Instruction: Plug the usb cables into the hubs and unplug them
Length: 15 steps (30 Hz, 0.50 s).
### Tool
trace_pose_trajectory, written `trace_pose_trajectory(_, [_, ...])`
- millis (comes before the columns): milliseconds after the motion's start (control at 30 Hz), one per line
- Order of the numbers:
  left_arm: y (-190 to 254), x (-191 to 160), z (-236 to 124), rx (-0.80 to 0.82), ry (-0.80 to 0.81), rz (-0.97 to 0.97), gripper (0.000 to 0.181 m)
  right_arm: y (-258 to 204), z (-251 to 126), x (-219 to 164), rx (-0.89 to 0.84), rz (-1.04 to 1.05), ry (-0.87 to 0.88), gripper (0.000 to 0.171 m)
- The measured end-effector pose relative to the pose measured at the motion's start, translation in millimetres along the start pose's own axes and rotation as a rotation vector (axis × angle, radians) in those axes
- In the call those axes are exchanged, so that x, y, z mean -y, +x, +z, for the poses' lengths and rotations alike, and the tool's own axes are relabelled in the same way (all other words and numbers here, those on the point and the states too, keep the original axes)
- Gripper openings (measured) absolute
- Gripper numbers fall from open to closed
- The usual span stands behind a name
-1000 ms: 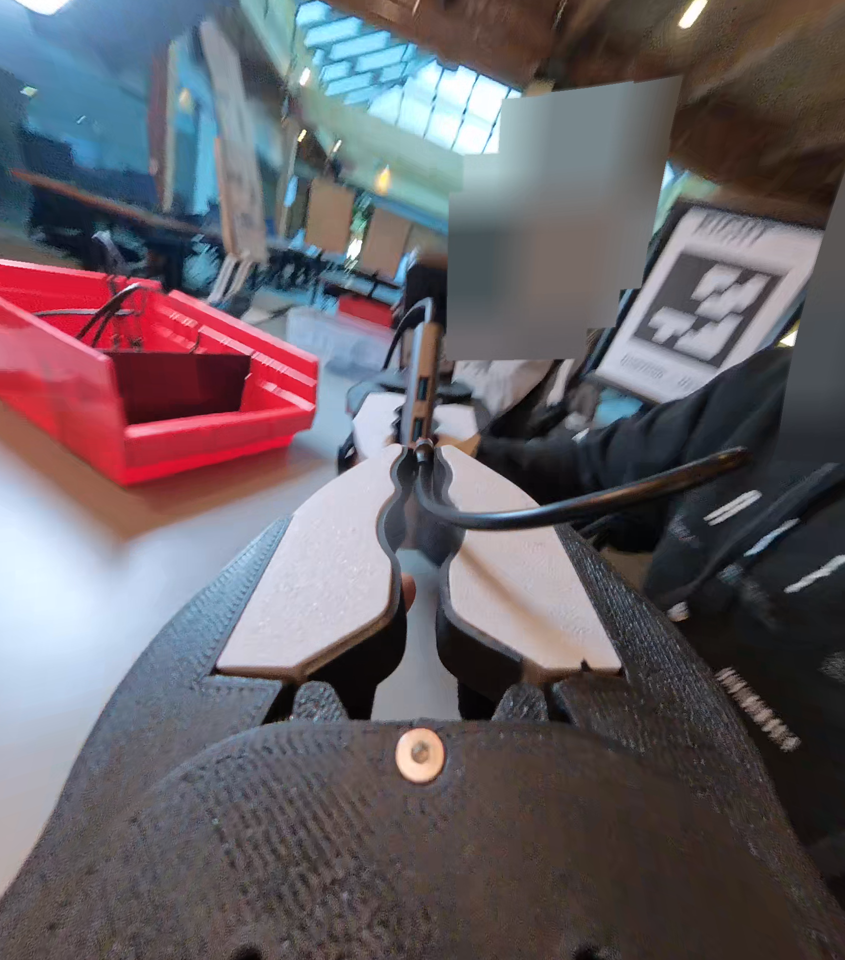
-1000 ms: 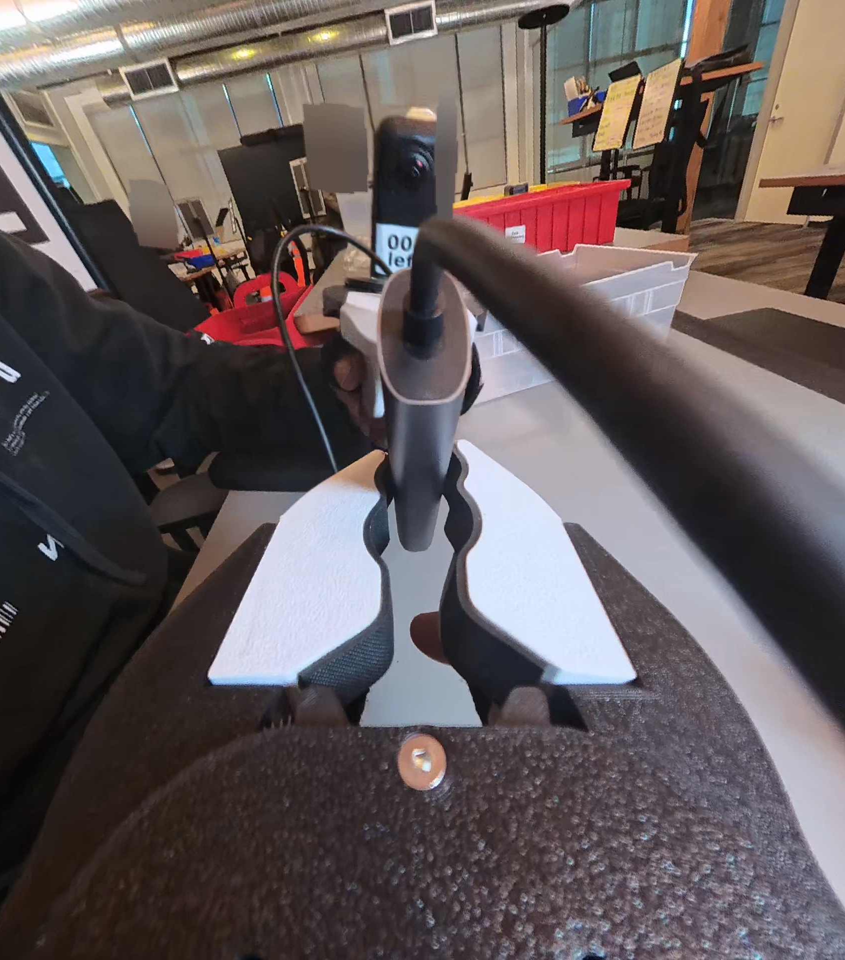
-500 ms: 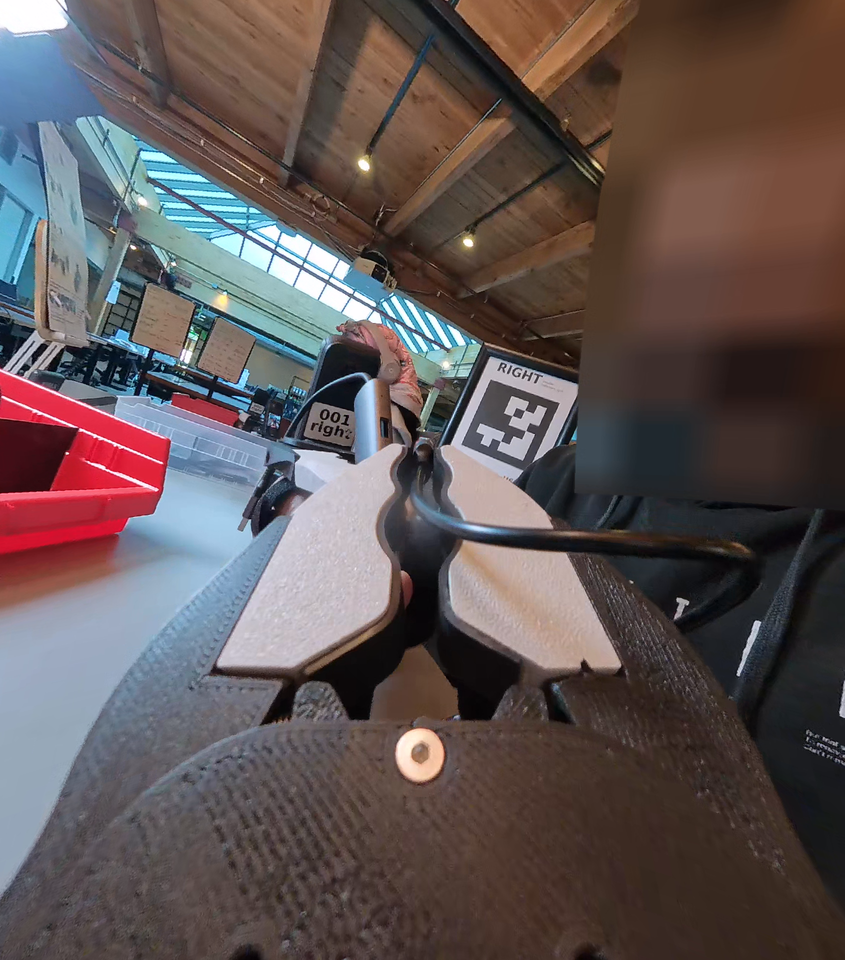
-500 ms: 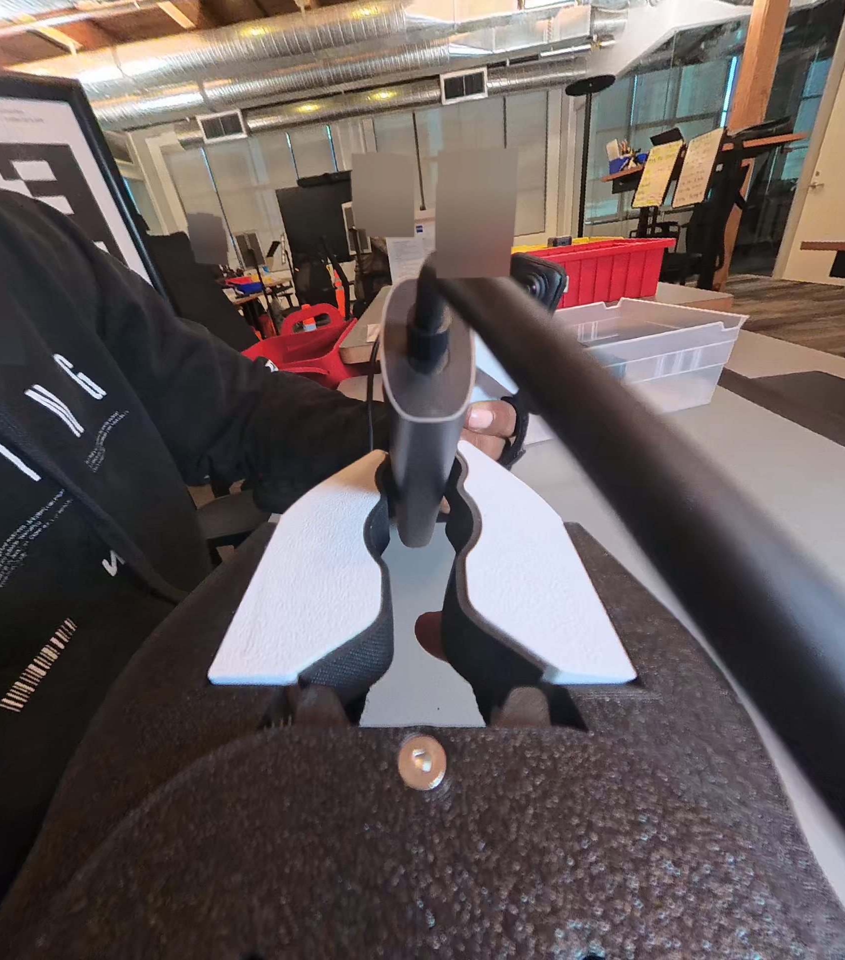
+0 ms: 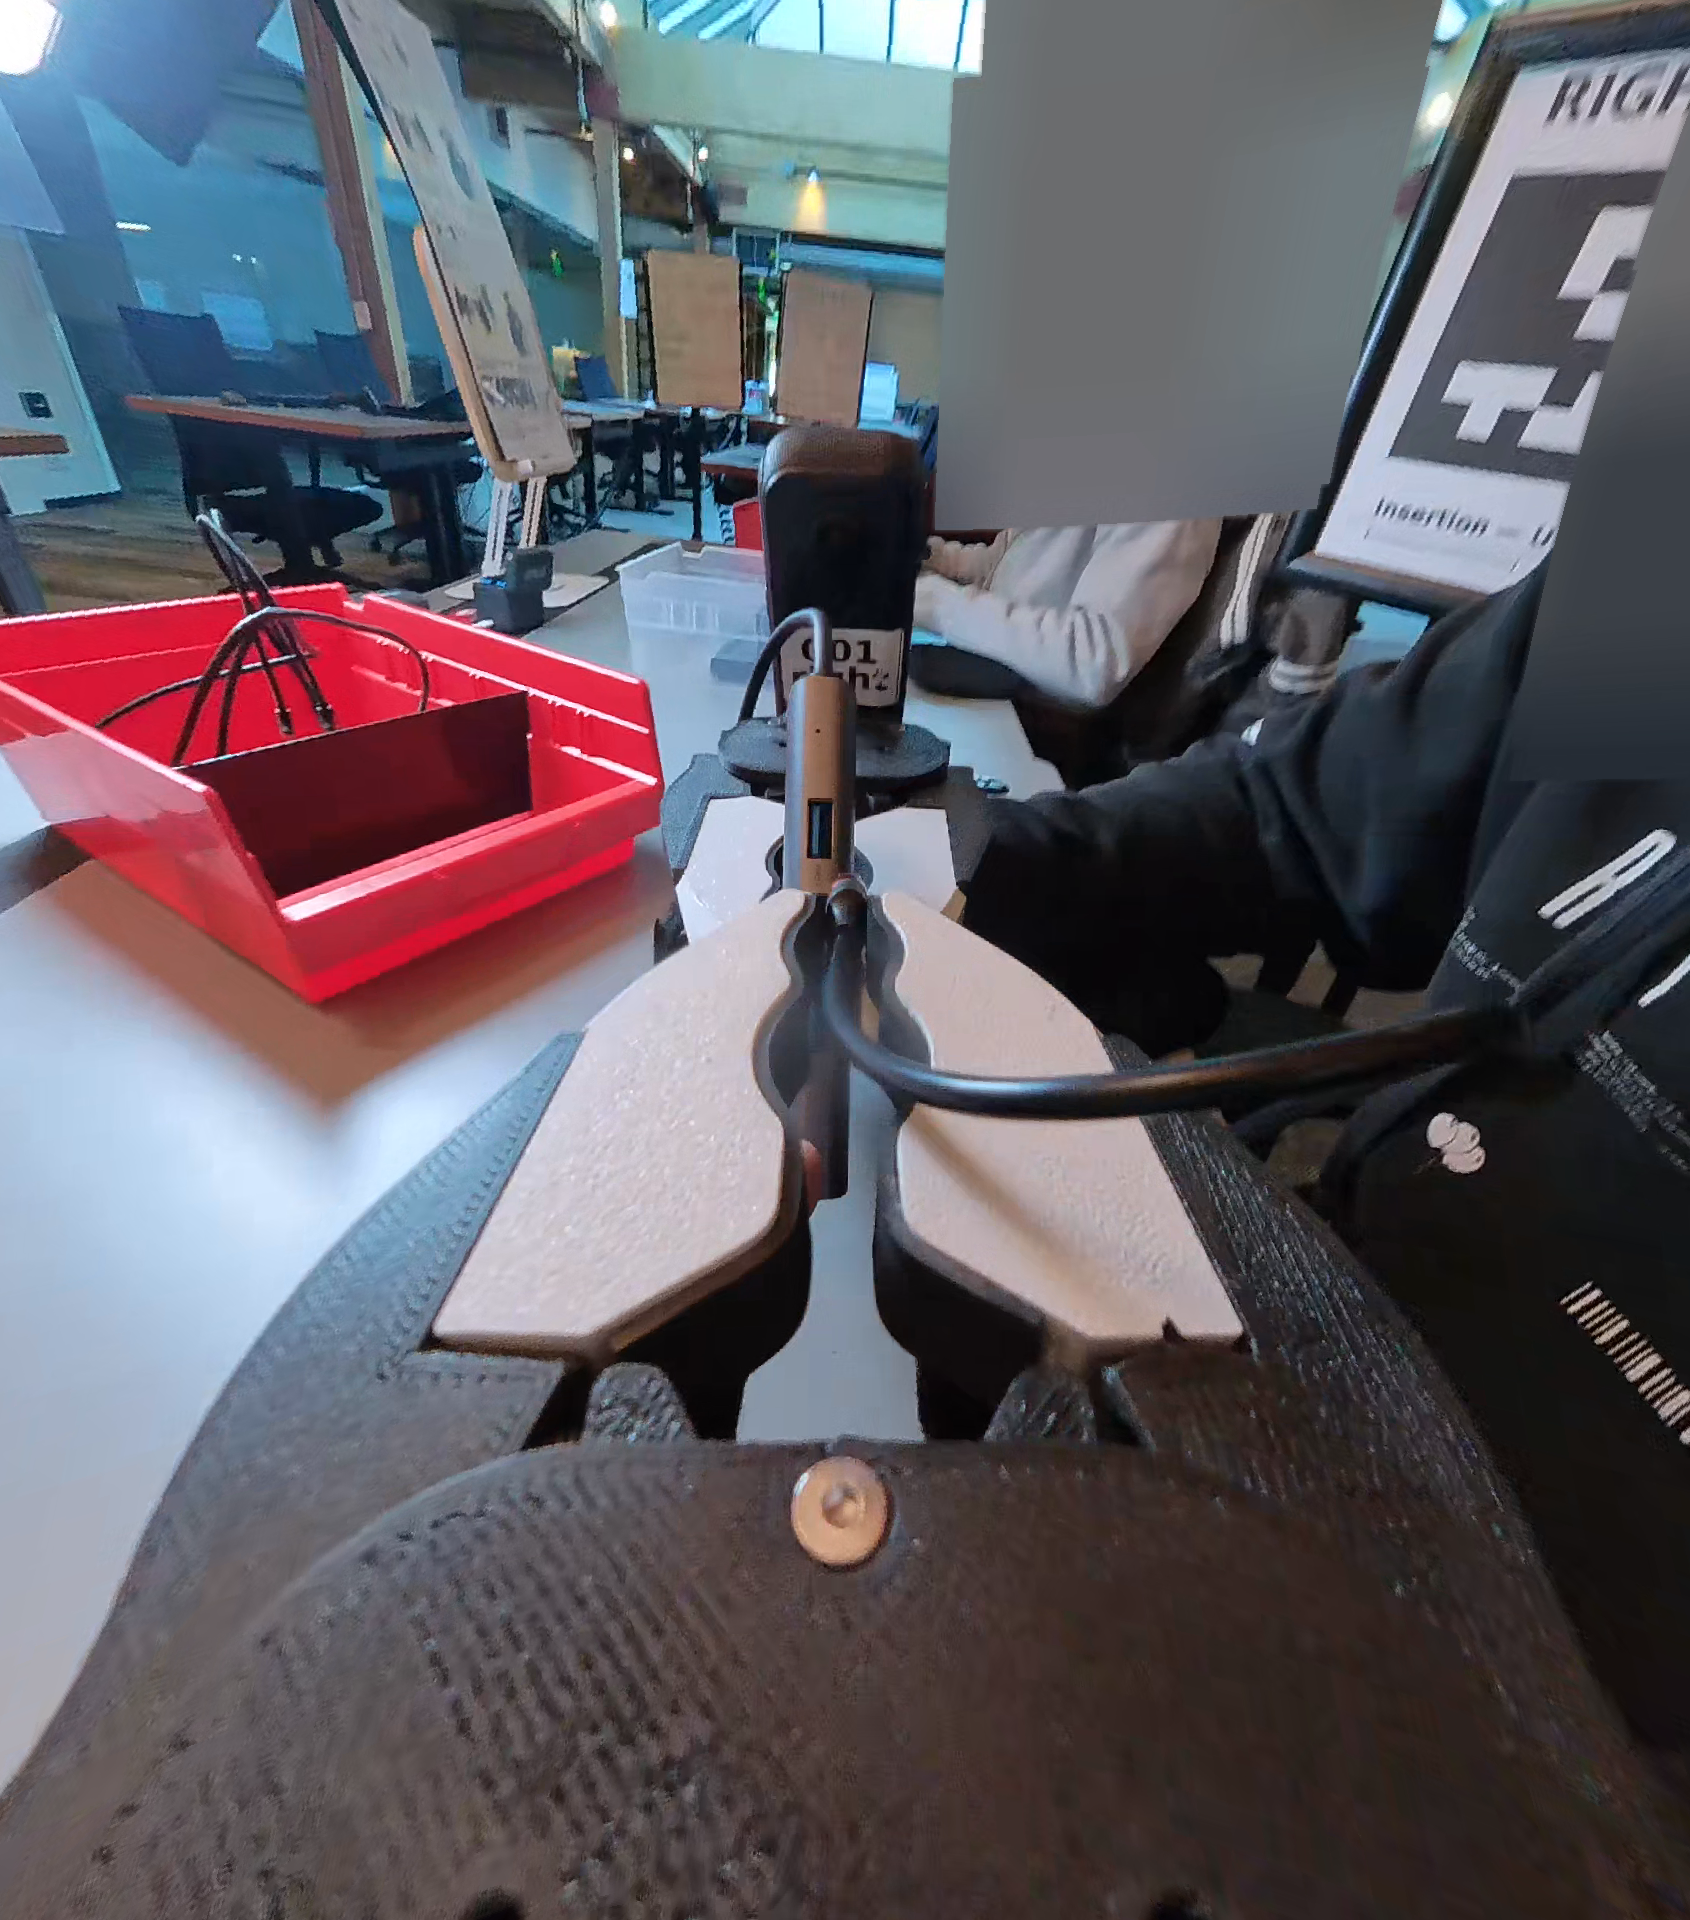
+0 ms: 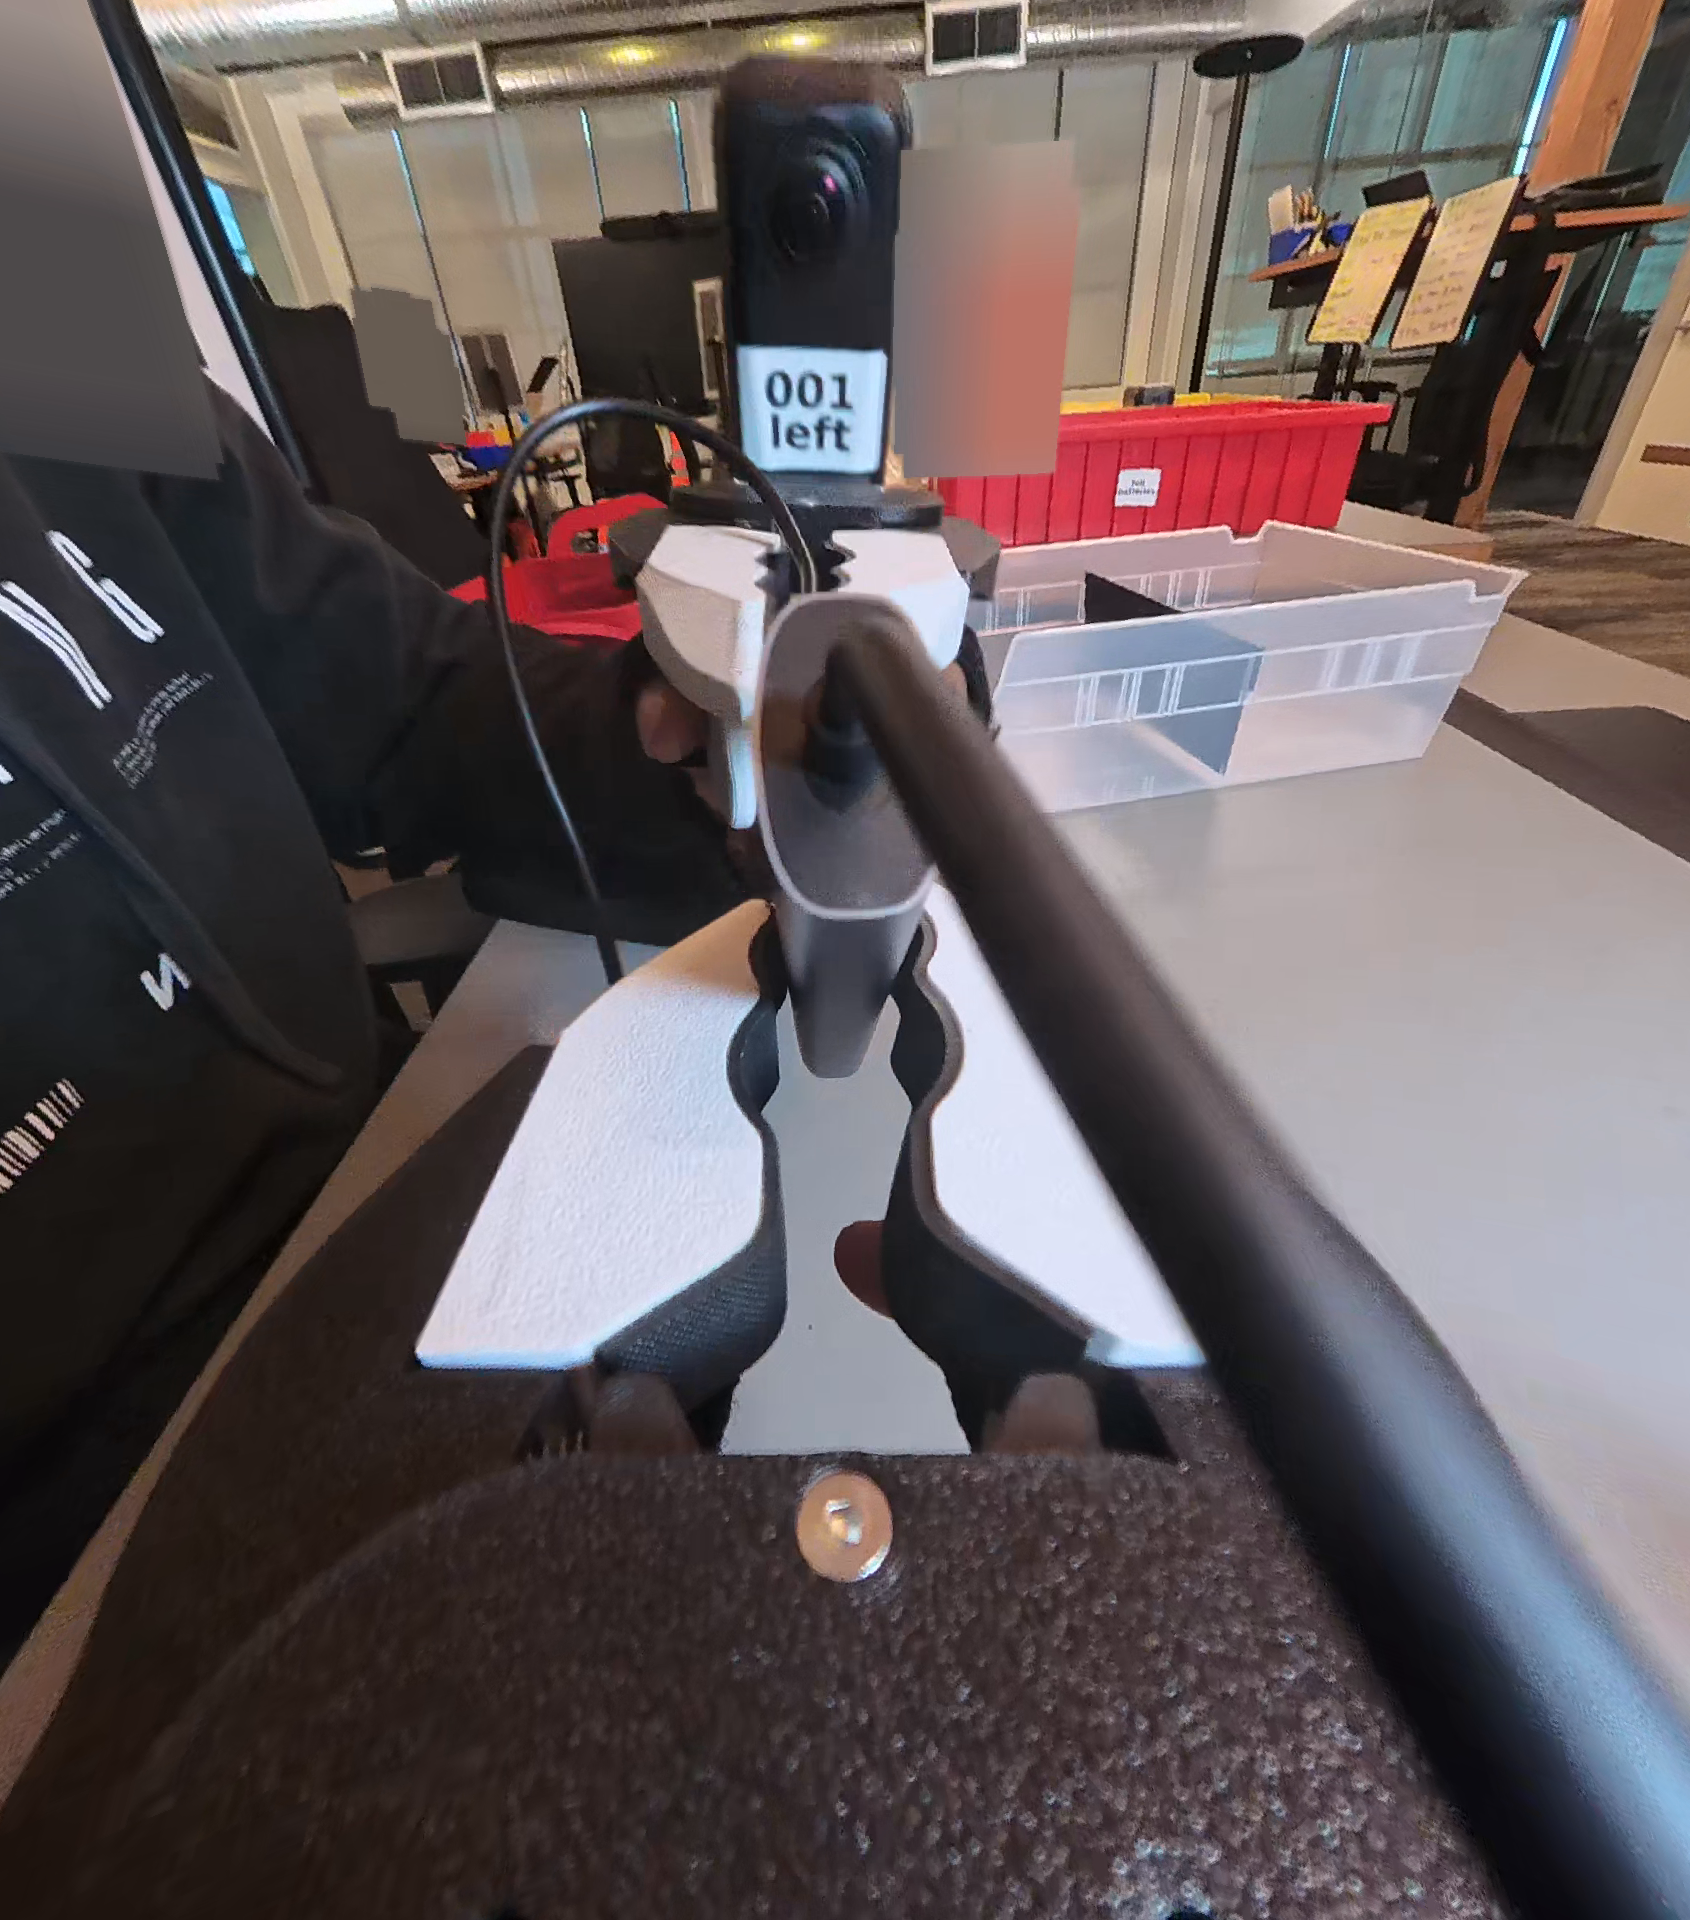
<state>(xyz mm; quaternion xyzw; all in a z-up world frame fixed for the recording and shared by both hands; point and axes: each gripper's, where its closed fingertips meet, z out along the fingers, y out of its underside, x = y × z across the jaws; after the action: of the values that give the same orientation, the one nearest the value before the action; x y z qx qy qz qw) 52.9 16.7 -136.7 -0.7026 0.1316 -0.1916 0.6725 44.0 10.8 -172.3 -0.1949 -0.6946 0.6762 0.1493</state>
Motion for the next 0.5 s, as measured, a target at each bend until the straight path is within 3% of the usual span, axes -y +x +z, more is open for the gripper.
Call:
trace_pose_trajectory(267, [-3,-12,-5,0.027,-0.124,0.080,0.008,1,6,-13,-0.028,-0.073,-0.080,0.018])
trace_pose_trajectory(500, [-5,-23,-4,0.014,-0.196,-0.003,0.007,6,6,-24,-0.096,-0.158,-0.156,0.019])
